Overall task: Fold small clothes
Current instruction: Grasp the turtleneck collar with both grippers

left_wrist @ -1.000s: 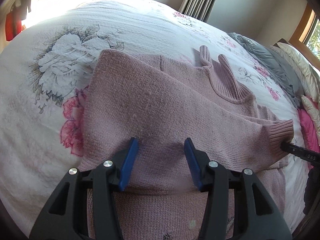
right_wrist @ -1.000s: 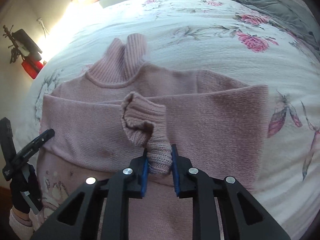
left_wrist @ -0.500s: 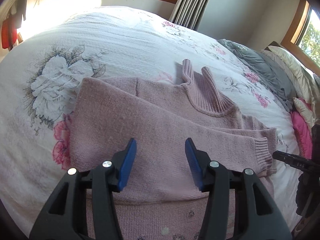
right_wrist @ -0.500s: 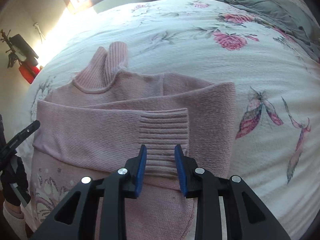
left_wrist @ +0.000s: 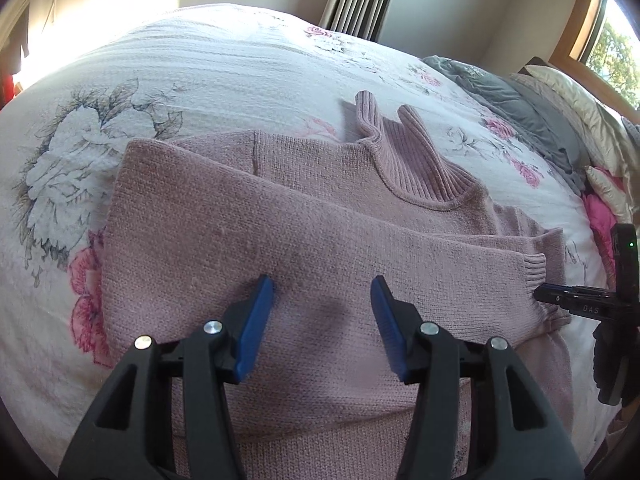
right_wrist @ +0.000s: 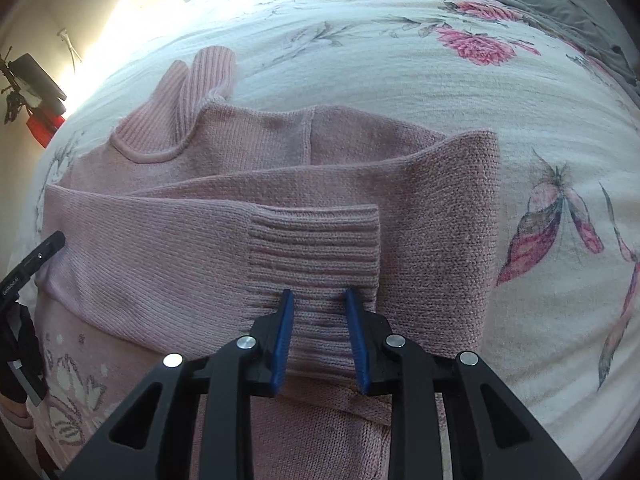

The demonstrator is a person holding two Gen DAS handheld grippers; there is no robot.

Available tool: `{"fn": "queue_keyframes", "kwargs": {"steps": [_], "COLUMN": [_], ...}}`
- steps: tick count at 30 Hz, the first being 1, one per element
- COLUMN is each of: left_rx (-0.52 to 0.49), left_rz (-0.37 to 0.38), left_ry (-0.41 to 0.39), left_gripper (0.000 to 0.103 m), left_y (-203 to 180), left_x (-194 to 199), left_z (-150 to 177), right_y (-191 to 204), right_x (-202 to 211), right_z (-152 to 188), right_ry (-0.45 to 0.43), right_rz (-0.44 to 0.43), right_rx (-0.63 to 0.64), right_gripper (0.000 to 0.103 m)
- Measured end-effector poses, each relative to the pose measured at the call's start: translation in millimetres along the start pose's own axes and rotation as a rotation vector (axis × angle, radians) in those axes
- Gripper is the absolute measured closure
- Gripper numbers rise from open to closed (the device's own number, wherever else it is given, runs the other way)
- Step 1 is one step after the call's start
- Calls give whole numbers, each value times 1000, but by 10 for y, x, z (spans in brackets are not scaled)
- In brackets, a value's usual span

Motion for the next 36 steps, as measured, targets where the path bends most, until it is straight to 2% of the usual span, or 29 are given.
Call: {"fn": "queue_keyframes", "kwargs": {"steps": [5,9,13,16,19,23,27,30,31,32,33,34,35,36], "left_rx": [4,-67,-66,-80,-77,-52,-24,-24,-18,-10,-1,20,54,87], "left_rz": [-6,-5,-7,-34,-46,-46,-57,-51,-43,-35,-20,14,61,96], "left_ry": [10,3,-2,24,72,109,150,138,135,133,133,141,140,122], "left_gripper": [51,51,50,46,45,44,42,42,44,45,61,83,91,93], "left_y": [-46,-201,-252,-262,-229,-201,-143,-142,-137,-138,-136,-120,-102,-73], "left_x": [-3,-101,-348,-610,-869,-1109,-1312,-1365,-1373,-1389,-1401,-1416,-1420,-1389], "left_z": [-123,-389,-769,-1008,-1173,-1322,-1378,-1400,-1403,-1405,-1406,-1403,-1396,-1391], "right_y": [11,128,337,483,684,871,958,1014,1016,1017,1029,1023,1007,992], "right_x": [58,180,128,-49,-222,-368,-517,-646,-679,-698,-718,-719,-678,-614], "right_z": [-111,-472,-918,-1162,-1353,-1578,-1706,-1745,-1748,-1748,-1746,-1737,-1726,-1709], "right_ry": [18,-33,-64,-33,-15,-10,18,31,27,23,29,33,12,-16], "right_rz": [-21,-122,-159,-220,-197,-189,-194,-196,-203,-225,-264,-293,-305,-320], "right_rx": [8,0,1,-11,10,21,3,-4,-13,-19,-21,-32,-39,-34], "right_gripper": [74,73,52,51,49,36,35,34,37,54,69,77,81,83]}}
Point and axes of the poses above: each gripper's, at about its wrist camera, not at the fingertips, and x roughly against the way its jaws point, y to its left, z to its underside, the point moved 1 cm from there along -x, roughly the way its jaws point, and after that the axes turned 14 degrees about z, right-handed, at the moved point
